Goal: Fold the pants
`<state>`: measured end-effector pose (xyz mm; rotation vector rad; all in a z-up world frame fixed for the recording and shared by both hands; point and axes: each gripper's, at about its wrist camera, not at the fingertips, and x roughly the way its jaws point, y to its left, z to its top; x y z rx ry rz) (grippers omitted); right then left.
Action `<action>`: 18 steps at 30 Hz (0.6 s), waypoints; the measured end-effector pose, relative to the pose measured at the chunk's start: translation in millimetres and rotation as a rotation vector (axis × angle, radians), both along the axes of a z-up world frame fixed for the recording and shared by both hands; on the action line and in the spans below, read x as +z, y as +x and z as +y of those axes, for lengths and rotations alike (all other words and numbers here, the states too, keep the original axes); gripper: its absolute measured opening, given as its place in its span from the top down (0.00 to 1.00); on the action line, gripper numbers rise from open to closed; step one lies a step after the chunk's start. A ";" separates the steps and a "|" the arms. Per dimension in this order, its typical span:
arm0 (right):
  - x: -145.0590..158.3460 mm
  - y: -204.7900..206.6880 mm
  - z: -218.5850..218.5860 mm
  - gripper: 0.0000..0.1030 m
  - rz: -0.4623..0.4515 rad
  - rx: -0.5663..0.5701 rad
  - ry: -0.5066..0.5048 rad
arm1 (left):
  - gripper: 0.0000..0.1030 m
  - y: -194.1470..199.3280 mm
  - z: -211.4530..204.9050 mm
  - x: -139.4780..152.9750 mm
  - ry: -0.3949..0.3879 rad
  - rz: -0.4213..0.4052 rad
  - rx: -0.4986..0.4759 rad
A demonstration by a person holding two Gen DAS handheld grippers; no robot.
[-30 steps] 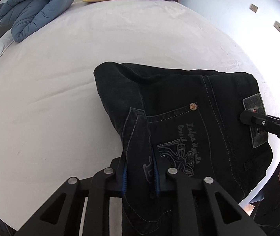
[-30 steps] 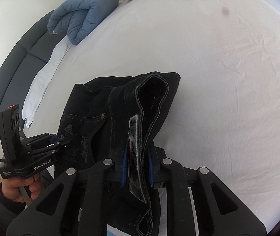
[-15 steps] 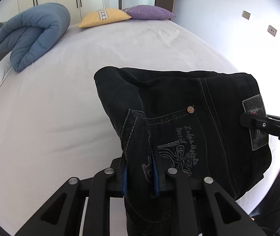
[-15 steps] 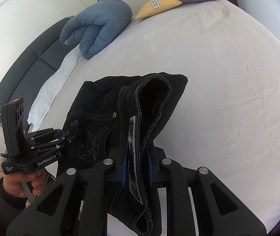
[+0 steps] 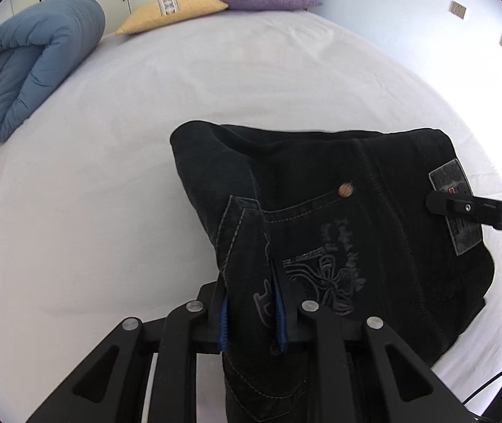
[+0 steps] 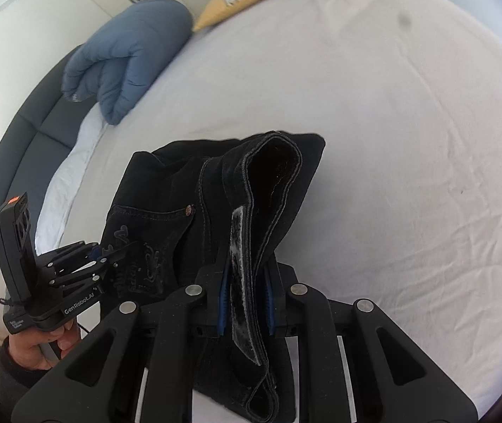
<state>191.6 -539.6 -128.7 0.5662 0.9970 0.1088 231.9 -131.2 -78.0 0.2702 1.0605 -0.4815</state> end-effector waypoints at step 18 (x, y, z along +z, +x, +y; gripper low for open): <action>112.2 -150.9 50.7 0.23 -0.414 -0.209 -0.371 | 0.00 -160.8 86.0 133.8 -0.208 -0.698 0.200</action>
